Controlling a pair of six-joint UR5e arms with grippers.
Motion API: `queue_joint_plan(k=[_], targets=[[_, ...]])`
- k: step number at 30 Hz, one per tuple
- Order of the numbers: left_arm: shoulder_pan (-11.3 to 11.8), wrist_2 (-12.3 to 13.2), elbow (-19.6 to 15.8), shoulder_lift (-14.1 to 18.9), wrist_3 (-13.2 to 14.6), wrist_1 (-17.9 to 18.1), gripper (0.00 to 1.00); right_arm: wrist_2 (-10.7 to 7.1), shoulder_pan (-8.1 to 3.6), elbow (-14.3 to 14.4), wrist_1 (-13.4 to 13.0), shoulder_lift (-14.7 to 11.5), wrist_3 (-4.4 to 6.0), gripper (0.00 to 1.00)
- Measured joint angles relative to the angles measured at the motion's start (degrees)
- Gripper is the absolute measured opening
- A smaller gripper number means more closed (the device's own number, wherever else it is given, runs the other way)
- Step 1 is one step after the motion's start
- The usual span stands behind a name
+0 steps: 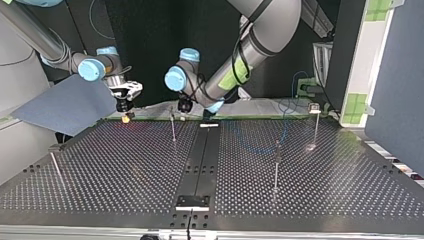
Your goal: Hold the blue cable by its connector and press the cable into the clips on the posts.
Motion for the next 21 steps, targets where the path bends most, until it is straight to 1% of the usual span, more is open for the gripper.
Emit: queue_joint_plan(k=[5, 12, 17, 21], targets=[[-1.3, 0.6, -2.7, 2.5, 0.0, 2.4, 1.00, 0.00, 0.00, 0.0, 0.3, 0.0, 0.00, 0.00], [-3.3, 0.4, -6.7, 3.3, 0.0, 3.4, 1.00, 0.04, 0.01, 0.0, 0.7, 0.0, 0.00, 0.00], [-4.2, -0.3, -7.7, 3.3, -0.1, 3.6, 1.00, 0.01, 0.02, 0.0, 0.7, 0.0, 0.00, 0.00], [-4.5, -0.4, -7.8, 3.4, -0.3, 3.9, 1.00, 0.00, 0.02, 0.0, 0.7, 0.0, 0.00, 0.00]])
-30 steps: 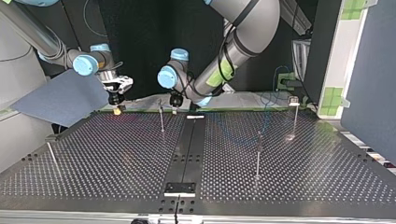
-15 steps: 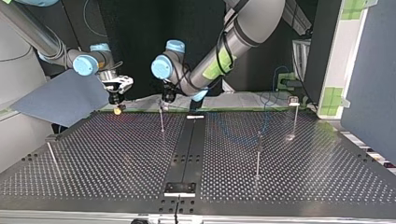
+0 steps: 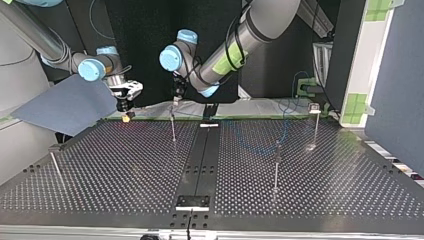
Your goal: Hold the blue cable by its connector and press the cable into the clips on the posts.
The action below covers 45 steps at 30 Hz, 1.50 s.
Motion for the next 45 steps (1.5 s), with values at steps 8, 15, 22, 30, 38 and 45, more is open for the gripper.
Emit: queue_joint_plan(k=[8, 15, 22, 30, 38, 45], targets=[[0.0, 0.0, 0.0, 0.0, -0.4, 0.9, 1.00, 0.00, 0.00, 0.0, 0.0, 0.0, 0.00, 0.00], [0.3, -0.1, 0.0, 0.0, -0.5, 1.1, 1.00, 0.00, 0.00, 0.0, 0.3, 0.0, 0.00, 0.00], [0.2, -0.1, 0.0, 0.0, -0.7, 1.4, 1.00, 0.00, -0.01, 0.0, 0.3, 0.0, 0.00, 0.00], [0.1, -0.5, 0.0, 0.0, -0.7, 1.3, 1.00, 0.00, -0.02, 0.0, 0.3, 0.0, 0.00, 0.00], [-0.1, -0.9, 0.0, 0.0, -0.7, 1.3, 1.00, 0.00, -0.02, 0.0, 0.3, 0.0, 0.00, 0.00], [-0.2, -1.1, 0.0, 0.0, -0.7, 1.2, 1.00, 0.00, -0.02, 0.0, 0.3, 0.1, -0.01, 0.00]])
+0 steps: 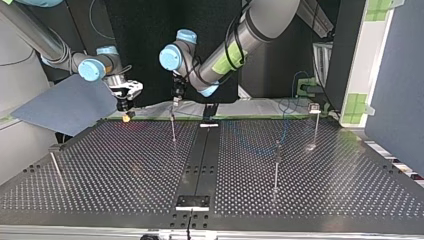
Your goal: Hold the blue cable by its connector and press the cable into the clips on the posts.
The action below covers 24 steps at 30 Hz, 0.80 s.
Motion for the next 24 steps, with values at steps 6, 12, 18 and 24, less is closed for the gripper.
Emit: queue_joint_plan(k=[6, 12, 18, 24], targets=[[-0.8, -1.0, -0.6, 0.8, 0.0, 0.1, 1.00, 0.00, 0.00, 0.0, 0.1, 0.0, 0.00, 0.00], [-1.1, -1.5, -3.2, 3.4, 0.0, 2.2, 1.00, 0.00, -0.06, 0.0, 0.2, 0.0, 0.00, 0.00], [-0.6, -2.8, -6.4, 6.6, -0.8, 5.3, 1.00, 0.00, -0.06, 0.0, 0.5, 0.0, 0.00, 0.00], [-0.4, -3.2, -9.5, 9.7, -1.6, 6.4, 1.00, 0.00, -0.05, 0.0, 0.8, 0.0, 0.00, 0.00]])
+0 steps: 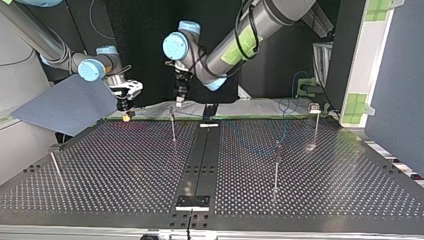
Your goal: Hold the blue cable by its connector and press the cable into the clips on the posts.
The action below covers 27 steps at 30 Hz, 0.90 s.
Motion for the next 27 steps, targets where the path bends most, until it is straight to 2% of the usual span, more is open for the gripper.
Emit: queue_joint_plan(k=[4, 8, 15, 23, 27], targets=[[0.0, -0.6, -2.0, 2.0, -0.1, -1.6, 1.00, 0.00, 0.02, 0.0, 0.2, 0.0, 0.00, 0.00], [-0.4, -2.4, -4.4, 4.4, -0.8, -3.7, 1.00, 0.00, 0.03, 0.0, 0.4, 0.0, 0.00, 0.00], [-0.9, -2.8, -8.2, 8.2, -2.2, -5.1, 1.00, 0.00, 0.01, 0.0, 0.6, 0.1, 0.00, 0.00], [-0.9, -3.6, -12.8, 12.8, -3.4, -4.9, 1.00, 0.00, 0.02, 0.0, 0.6, 0.0, 0.00, 0.00], [-1.0, -4.5, -15.2, 15.2, -2.0, -3.4, 1.00, 0.00, 0.01, 0.0, 0.6, 0.0, 0.00, 0.00]])
